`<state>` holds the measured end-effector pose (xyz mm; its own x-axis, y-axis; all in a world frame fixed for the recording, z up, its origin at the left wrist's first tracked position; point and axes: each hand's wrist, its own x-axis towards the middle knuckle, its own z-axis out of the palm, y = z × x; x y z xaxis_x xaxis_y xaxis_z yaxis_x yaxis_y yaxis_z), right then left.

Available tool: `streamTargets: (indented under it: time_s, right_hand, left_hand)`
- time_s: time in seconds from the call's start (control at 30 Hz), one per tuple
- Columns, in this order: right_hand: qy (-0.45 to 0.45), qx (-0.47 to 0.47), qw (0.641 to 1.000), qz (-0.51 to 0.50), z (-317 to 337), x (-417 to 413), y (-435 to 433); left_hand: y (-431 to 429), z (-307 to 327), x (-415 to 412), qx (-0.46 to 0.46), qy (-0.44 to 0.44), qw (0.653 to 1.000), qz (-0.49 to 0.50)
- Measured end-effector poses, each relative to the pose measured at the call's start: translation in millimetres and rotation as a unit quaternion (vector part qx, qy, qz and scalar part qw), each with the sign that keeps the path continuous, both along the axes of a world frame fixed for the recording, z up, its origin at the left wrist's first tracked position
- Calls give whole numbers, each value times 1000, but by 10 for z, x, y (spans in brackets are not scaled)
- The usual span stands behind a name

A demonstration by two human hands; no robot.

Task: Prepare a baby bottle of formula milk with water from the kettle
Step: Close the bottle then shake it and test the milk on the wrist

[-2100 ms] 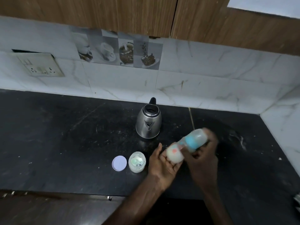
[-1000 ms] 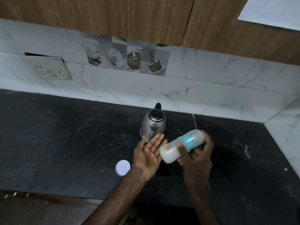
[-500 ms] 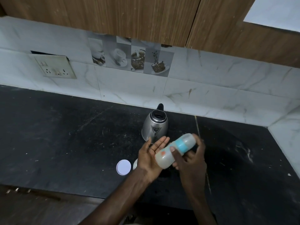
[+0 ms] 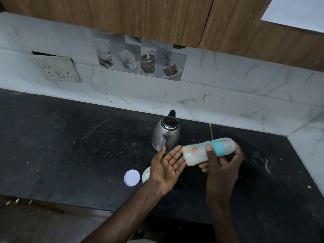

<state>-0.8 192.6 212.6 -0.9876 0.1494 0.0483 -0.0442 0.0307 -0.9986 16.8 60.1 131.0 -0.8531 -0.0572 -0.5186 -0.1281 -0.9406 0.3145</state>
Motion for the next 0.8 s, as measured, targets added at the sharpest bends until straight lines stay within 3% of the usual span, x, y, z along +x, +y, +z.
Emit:
streamTargets:
  time_s: [0.07, 0.2, 0.33, 0.5, 0.63, 0.8]
  right_hand:
    - [-6, 10, 1000, 16, -33, 21, -30]
    - [-12, 119, 986, 120, -95, 100, -37]
    - [12, 37, 999, 10, -73, 25, 0]
    - [-1, 102, 990, 96, -121, 96, -65]
    - [-4, 21, 1000, 2, -78, 6, -31]
    - [-59, 60, 986, 142, -174, 102, -110]
  left_hand:
    - [-3, -11, 13, 6, -6, 1000, 5]
    - [10, -29, -2, 31, -5, 999, 1]
    - [-2, -44, 18, -8, -8, 1000, 6]
    - [-23, -56, 27, 20, -15, 1000, 10]
    - [-36, -34, 23, -11, -11, 1000, 14]
    - [-44, -67, 1, 42, -14, 999, 23]
